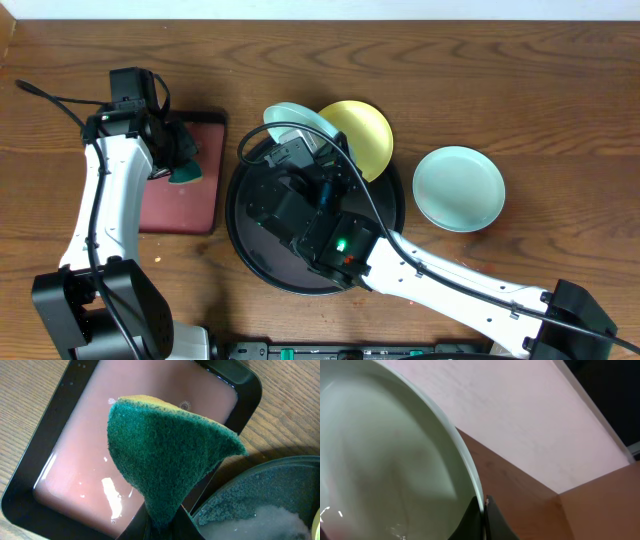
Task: Clean dirty plates on tray and stack at the side
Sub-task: 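Lift the light-green plate with the right gripper and carry it right, then lower the plate onto the first light-green plate and release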
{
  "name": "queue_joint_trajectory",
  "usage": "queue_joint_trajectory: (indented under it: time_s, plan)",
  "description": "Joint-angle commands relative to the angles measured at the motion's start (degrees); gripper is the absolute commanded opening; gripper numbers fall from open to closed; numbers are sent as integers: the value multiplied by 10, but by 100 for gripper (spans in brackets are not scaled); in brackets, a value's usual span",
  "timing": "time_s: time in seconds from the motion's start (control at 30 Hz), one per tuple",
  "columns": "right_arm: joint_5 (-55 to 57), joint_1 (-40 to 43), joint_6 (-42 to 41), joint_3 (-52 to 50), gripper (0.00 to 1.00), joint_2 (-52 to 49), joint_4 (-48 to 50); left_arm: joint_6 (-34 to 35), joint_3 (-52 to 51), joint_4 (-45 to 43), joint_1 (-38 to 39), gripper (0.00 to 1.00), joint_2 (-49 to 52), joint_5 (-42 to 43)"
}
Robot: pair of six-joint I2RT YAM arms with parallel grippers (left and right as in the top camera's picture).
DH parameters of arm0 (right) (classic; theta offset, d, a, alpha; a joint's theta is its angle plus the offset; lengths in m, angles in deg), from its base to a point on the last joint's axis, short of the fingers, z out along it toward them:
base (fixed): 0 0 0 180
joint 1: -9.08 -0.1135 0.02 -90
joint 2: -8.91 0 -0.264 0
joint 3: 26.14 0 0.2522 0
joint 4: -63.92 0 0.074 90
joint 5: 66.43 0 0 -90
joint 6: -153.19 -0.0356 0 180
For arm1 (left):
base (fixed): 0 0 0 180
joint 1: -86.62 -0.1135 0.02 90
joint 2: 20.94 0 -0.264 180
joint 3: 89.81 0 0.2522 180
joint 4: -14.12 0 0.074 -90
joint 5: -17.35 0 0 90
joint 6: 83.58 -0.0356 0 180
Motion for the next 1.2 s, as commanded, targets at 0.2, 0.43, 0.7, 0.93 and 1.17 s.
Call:
queue_joint_trajectory:
  time_s: [0.2,0.43,0.7,0.93,1.17]
  plan:
    - [-92,-4,-31,12,1,14,-47,5,9,0,-2,8,-7,-9]
    - [-384,36,-195,12,1,14,-143,5,9,1,-2,8,-7,-9]
    - [-708,191,-211,13,1,59,-156,5,9,4,-2,8,-7,-9]
    - [-830,388,-229,13,1,103,-241,5,9,5,-2,8,-7,-9]
    - [-807,580,-229,6,1,101,-375,4,9,2,-2,8,-7,-9]
